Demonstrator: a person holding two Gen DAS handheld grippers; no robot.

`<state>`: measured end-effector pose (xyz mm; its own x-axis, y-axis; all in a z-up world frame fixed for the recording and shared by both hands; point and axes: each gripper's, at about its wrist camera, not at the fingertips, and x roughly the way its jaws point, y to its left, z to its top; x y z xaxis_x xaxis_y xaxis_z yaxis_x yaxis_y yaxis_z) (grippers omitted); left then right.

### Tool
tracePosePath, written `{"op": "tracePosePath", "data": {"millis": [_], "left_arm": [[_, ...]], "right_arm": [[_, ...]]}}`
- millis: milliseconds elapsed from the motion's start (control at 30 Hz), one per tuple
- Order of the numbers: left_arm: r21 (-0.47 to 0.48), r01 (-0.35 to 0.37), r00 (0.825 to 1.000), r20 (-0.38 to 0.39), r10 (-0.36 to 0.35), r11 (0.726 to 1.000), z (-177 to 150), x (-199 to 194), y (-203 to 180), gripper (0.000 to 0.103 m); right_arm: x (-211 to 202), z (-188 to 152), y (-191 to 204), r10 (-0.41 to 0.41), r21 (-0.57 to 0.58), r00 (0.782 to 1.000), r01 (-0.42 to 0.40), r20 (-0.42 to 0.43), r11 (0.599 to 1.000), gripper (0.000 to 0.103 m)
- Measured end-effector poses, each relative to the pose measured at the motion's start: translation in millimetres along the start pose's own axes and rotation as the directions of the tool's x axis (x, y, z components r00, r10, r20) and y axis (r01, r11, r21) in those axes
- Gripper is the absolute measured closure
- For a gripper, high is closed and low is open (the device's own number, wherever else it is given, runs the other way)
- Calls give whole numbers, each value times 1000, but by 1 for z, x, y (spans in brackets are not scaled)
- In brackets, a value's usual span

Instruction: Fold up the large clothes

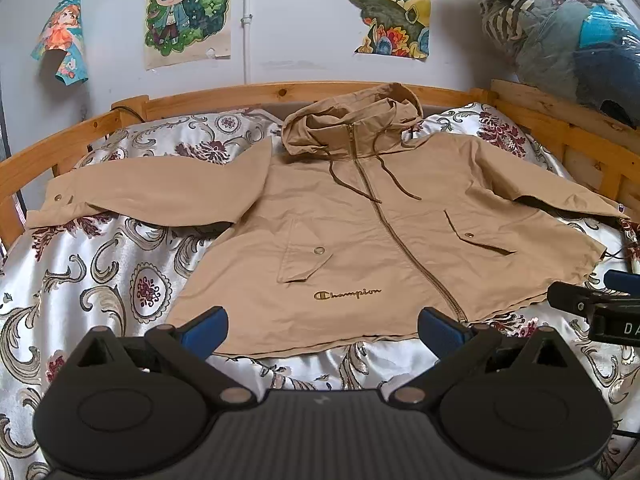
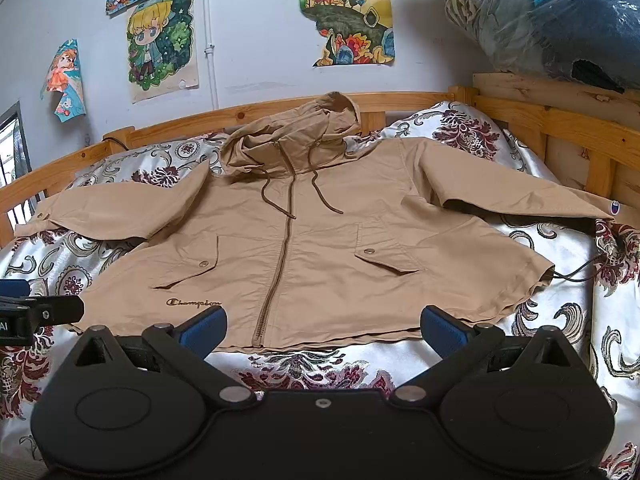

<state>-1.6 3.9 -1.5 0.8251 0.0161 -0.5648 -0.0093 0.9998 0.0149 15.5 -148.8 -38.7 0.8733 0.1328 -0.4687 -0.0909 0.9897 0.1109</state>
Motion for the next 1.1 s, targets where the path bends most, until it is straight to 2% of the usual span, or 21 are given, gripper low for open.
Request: {"op": "tracePosePath", "data": {"millis": [1100], "left_arm": [[-7, -2, 1000, -22, 1, 1000, -4, 4, 1, 0]], "right_arm": [[2, -1, -1, 1, 4, 1000, 0, -7, 1000, 1]]}}
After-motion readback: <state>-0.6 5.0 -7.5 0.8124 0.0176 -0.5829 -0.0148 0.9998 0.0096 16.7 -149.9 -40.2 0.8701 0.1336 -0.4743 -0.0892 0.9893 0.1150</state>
